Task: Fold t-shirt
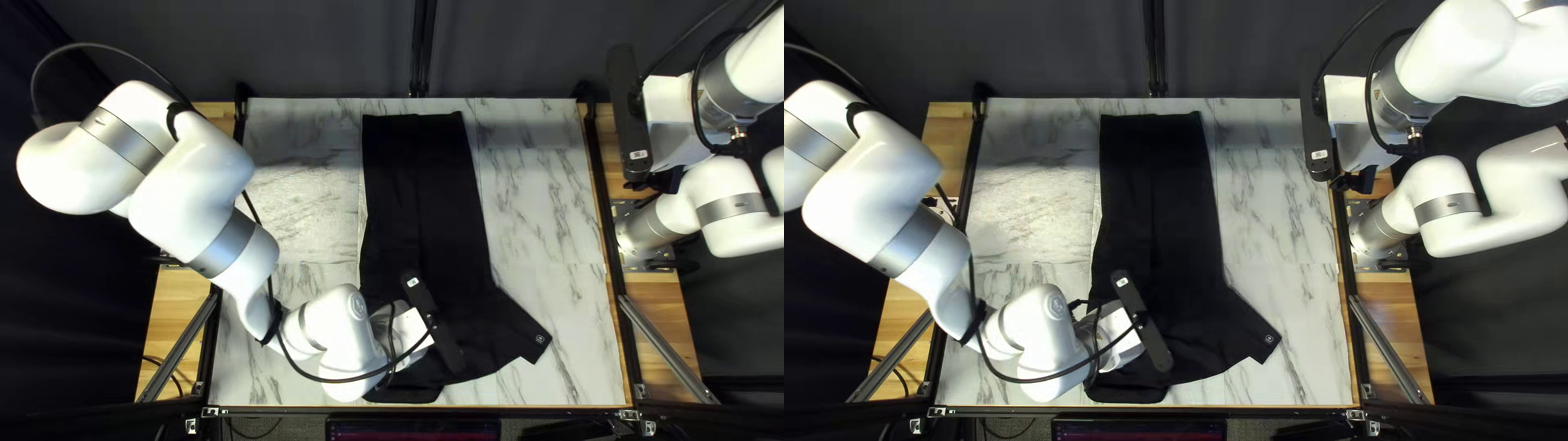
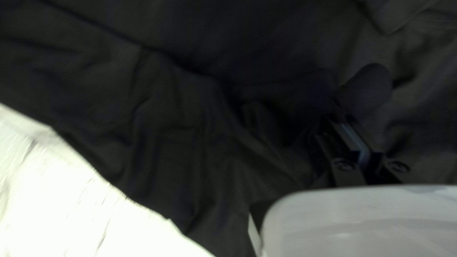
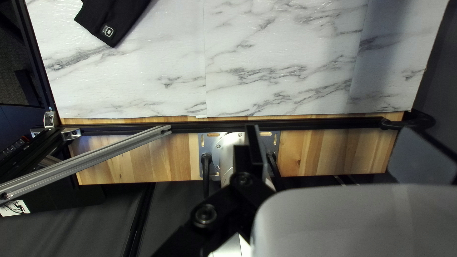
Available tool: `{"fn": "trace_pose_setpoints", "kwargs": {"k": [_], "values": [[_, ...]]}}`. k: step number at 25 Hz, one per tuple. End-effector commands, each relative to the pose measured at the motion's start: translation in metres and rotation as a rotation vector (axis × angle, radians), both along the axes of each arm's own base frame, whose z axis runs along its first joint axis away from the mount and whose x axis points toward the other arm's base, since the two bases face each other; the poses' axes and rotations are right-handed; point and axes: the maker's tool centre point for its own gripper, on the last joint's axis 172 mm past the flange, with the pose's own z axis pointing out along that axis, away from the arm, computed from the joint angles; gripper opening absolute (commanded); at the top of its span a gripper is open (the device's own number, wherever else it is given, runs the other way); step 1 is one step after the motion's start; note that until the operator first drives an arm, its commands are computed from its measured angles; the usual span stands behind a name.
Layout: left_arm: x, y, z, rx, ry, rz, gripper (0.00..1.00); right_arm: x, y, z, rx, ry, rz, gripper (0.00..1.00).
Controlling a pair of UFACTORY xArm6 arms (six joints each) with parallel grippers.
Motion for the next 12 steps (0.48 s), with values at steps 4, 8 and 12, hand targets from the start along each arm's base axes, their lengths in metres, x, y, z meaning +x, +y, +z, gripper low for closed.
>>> {"fn": "trace_pose_setpoints", "kwargs": {"k": [4, 8, 12], "values": [[-0.025, 0.011, 0.019, -0.035, -0.051, 0.204, 0.00, 0.000, 0.000, 0.000, 0.000, 0.000, 0.000, 1.00], [-0.047, -0.003, 0.017, -0.021, -0.060, 0.338, 0.00, 0.000, 0.000, 0.000, 0.000, 0.000, 0.000, 1.00], [-0.062, -0.015, 0.002, -0.004, -0.052, 0.460, 0.00, 0.000, 0.000, 0.000, 0.000, 0.000, 0.000, 1.00]]}}
